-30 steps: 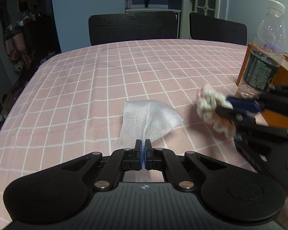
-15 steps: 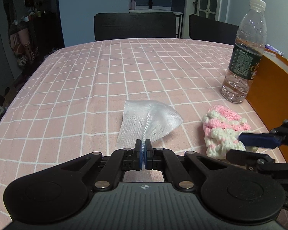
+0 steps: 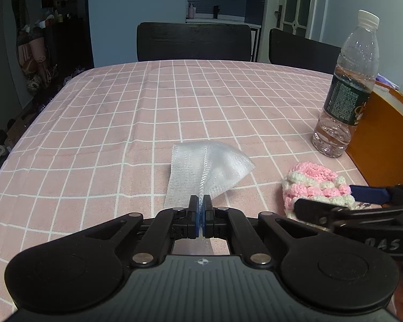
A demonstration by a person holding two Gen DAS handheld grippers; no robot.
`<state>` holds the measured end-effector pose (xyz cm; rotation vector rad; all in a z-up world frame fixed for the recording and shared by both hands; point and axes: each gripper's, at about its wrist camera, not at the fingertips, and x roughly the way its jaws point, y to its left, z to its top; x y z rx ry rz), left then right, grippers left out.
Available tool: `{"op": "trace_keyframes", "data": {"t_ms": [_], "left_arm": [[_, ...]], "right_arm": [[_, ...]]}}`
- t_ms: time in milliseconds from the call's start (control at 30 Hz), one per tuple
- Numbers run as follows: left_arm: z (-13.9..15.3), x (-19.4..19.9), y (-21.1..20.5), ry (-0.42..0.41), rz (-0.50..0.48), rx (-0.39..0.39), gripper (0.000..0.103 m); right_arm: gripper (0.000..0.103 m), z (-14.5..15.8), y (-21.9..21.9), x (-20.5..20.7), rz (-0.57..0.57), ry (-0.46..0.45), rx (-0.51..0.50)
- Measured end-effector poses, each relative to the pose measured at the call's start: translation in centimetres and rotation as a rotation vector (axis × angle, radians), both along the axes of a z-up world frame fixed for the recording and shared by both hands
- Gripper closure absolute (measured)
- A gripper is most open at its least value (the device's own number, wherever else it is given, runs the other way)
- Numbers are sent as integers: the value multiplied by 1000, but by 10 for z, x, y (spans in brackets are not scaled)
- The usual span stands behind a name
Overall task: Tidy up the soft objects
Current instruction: 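Grasp the pink-and-white crochet piece with the right gripper while the left gripper holds the bag, then lift the plastic bag and crochet piece and carry both over the box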
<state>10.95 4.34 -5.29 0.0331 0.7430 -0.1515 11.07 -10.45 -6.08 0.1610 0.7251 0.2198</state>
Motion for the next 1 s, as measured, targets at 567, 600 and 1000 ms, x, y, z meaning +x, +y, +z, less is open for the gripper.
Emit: {"op": "trace_keyframes", "data": {"t_ms": [567, 600, 1000], "left_arm": [[-7, 1, -4, 12, -5, 12, 101], [-5, -1, -5, 7, -4, 14, 101], [25, -34, -4, -74, -26, -25, 102]], "right_arm": [[70, -5, 20, -4, 91, -9, -92], [79, -3, 21, -5, 97, -16, -98], [86, 27, -3, -27, 114, -99, -64]]}}
